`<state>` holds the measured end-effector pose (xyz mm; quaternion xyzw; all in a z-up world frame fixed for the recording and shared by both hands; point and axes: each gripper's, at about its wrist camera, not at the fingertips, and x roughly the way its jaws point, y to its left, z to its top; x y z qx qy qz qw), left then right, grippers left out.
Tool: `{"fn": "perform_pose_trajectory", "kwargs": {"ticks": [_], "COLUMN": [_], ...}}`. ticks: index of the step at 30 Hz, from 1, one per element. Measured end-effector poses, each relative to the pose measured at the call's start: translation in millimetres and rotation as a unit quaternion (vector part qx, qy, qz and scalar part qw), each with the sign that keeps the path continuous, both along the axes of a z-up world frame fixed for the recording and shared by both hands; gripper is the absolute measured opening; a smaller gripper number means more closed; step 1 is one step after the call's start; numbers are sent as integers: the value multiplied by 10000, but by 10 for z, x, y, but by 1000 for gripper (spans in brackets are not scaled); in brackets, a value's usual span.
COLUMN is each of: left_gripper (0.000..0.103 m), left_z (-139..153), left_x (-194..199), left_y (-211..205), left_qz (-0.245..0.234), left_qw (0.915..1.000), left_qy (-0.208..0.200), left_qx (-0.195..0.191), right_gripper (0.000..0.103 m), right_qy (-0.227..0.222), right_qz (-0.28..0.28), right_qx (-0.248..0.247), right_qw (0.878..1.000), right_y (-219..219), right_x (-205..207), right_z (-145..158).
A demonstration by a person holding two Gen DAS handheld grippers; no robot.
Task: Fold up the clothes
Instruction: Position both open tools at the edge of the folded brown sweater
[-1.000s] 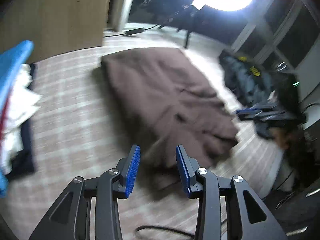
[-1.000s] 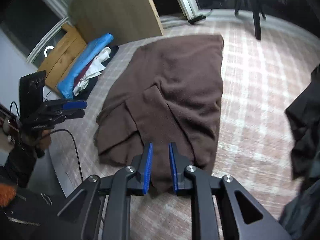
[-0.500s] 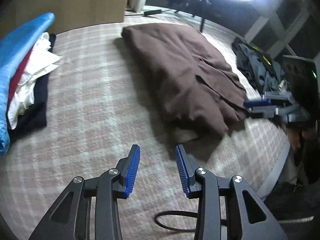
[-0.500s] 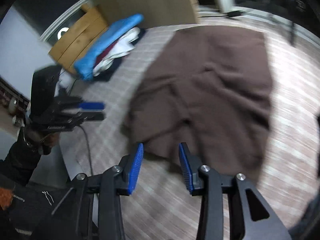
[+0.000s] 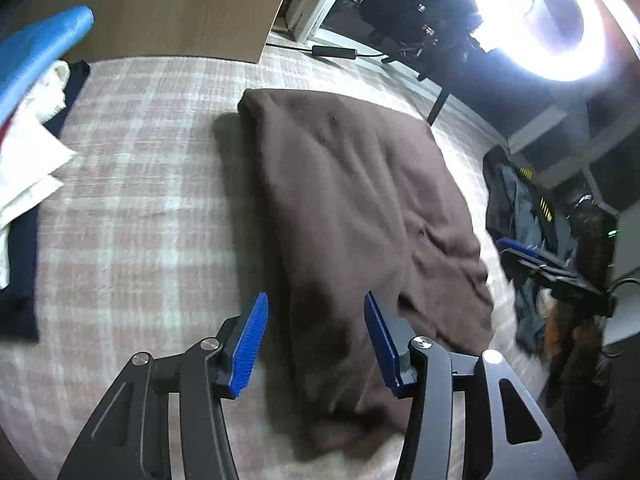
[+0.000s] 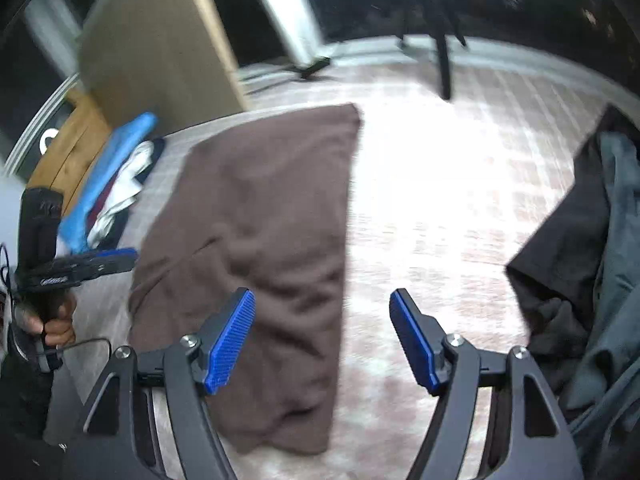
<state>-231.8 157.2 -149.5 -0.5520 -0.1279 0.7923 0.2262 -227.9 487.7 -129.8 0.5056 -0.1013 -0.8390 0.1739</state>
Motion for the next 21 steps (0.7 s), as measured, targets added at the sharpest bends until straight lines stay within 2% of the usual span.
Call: {"fn": "perform_pose_trajectory", "kwargs": {"ticks": [4, 9, 16, 21], "left_gripper": [54, 62, 62, 64], "left_z": [-106, -169, -192, -237], "left_x": [-90, -97, -147, -172], "left_y": [-9, -20, 45, 132], "left_qz": [114, 146, 289, 275], "left_qw": [9995, 9991, 9990, 9990], "left_qy": [-276, -388, -321, -333], "left_qx": [61, 51, -58, -128], "right_gripper": [69, 69, 69, 72], "right_qy": [-263, -279, -244, -217], "right_qz": [-12, 173, 245, 242], "right_qx": [-491, -346, -105, -327], "right_qw": [9984, 9989, 9993, 9989], "right_y": [12, -174, -287, -248], "right_x": [-171, -270, -406, -428], "right_z": [-155, -240, -306, -365]}}
